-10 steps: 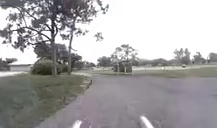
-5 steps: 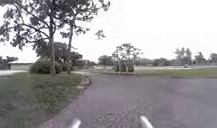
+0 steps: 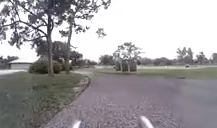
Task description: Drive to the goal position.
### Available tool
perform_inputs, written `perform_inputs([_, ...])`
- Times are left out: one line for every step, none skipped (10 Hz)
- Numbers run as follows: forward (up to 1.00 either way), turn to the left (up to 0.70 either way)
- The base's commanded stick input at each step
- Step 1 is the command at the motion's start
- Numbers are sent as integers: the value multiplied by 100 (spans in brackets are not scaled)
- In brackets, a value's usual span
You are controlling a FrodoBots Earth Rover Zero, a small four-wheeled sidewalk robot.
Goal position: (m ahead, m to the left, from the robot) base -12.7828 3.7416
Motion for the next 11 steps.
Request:
perform_inputs([70, 0])
perform_inputs([70, 0])
perform_inputs([70, 0])
perform_inputs([70, 0])
perform_inputs([70, 0])
perform_inputs([70, 0])
perform_inputs([70, 0])
perform_inputs([70, 0])
perform_inputs([70, 0])
perform_inputs([70, 0])
perform_inputs([70, 0])
